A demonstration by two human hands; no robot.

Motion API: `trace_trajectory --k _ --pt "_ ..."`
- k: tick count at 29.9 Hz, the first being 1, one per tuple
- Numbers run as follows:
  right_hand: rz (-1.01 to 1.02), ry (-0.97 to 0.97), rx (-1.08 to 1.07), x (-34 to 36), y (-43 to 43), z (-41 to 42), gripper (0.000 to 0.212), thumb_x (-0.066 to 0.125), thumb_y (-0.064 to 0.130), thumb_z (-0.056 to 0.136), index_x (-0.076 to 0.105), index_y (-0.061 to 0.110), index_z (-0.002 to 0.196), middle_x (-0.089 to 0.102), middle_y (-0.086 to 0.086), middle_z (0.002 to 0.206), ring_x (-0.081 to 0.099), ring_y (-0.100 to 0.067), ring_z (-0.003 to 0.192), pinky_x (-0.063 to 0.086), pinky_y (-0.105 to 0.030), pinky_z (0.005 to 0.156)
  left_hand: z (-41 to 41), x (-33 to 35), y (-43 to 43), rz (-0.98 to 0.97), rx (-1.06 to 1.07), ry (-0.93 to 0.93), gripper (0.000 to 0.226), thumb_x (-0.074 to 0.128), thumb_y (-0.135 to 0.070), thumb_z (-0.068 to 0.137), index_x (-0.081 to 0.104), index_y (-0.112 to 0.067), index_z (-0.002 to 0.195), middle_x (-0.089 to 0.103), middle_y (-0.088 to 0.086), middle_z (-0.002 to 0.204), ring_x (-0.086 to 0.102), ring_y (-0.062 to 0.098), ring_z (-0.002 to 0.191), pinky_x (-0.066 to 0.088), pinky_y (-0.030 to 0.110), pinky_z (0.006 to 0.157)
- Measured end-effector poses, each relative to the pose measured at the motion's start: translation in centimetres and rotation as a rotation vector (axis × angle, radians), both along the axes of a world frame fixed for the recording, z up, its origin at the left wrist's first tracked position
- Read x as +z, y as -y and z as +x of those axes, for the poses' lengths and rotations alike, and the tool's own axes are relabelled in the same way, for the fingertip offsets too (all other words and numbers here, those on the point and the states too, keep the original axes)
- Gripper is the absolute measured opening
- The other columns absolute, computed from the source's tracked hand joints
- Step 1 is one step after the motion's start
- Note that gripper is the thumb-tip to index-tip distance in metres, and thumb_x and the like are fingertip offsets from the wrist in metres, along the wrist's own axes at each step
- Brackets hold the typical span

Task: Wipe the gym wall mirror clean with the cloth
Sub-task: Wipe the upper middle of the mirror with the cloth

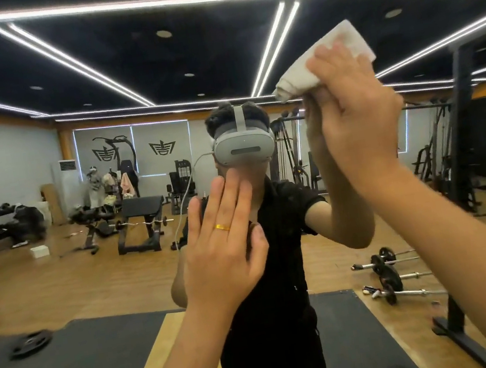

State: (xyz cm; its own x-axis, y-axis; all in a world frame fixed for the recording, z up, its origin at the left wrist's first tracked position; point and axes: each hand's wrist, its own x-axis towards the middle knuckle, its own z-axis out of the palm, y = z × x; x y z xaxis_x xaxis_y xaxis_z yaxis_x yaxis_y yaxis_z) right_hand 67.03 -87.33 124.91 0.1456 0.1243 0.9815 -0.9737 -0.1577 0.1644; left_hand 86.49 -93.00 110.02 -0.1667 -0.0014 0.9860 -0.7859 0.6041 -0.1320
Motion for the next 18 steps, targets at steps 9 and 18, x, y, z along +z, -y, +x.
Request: trace_trajectory --k 9,18 --pt "0.117 -0.218 -0.105 -0.1 -1.3 -1.0 0.036 0.051 0.024 0.108 0.061 0.009 0.139 0.063 -0.014 0.14 0.064 -0.033 0.123 0.054 -0.039 0.094 0.4 -0.1 0.0 0.005 -0.048 0.005 0.059 0.053 -0.025 0.098 0.044 -0.007 0.154 0.033 0.011 0.165 0.026 0.025 0.156 0.02 0.05 0.127" --pt "0.117 -0.125 -0.01 -4.4 -0.2 1.7 0.035 0.058 0.017 0.106 0.06 0.007 0.14 0.054 -0.008 0.15 0.046 -0.025 0.145 0.04 -0.042 0.12 0.7 -0.1 0.3 0.007 -0.05 0.042 0.062 0.052 -0.025 0.099 0.038 -0.007 0.157 0.028 0.012 0.167 0.023 0.027 0.157 0.017 0.052 0.127"
